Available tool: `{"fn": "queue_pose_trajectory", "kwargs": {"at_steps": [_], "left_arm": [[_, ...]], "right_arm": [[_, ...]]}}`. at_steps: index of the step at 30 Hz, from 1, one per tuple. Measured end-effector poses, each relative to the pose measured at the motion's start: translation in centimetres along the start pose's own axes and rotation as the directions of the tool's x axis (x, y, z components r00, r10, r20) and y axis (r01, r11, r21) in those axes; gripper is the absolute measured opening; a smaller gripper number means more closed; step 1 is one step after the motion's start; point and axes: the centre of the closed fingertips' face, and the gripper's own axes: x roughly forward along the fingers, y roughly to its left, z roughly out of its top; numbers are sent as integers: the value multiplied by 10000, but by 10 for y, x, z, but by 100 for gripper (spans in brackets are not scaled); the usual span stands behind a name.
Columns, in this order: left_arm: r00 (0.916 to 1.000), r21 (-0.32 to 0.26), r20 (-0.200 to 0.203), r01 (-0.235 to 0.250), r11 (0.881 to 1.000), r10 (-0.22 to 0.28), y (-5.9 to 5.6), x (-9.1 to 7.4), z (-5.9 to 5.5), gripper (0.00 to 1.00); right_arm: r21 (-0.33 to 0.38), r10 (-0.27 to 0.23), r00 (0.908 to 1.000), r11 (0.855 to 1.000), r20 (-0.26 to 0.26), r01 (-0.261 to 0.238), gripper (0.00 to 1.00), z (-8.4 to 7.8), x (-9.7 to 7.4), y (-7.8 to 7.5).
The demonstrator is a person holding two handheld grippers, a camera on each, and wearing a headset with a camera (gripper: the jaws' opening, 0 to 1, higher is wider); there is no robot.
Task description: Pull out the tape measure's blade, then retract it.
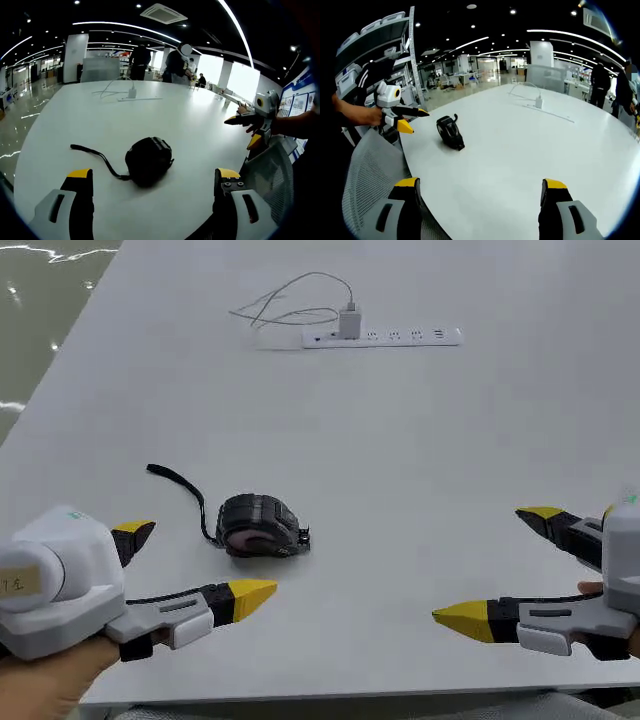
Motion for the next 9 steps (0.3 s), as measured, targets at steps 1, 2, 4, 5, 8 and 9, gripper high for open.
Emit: {"fn": "queue_pose_trajectory", "kwargs": {"at_steps": [1,2,4,5,8,9], "left_arm": [[10000,2,5,-9,10000,9,0,0,0,99],[10000,15,18,-9,10000,9,0,-1,0,99],[10000,35,12,-18,10000,18,0,-1,1,99],[10000,37,10,-20,10000,20,0,-1,1,99],[10000,10,40,15,10000,-15,-1,-1,2,99],[10000,13,31,24,10000,-24,-1,-1,1,99]], "right_arm": [[18,-9,10000,10000,7,9,99,0,0,0],[20,-16,10000,10000,9,16,99,0,0,0],[12,-29,10000,10000,15,29,99,0,-1,0],[26,-31,10000,10000,25,31,99,0,-1,0],[16,-48,10000,10000,41,48,99,1,-1,0],[17,-46,10000,10000,45,46,99,1,-1,0]]}}
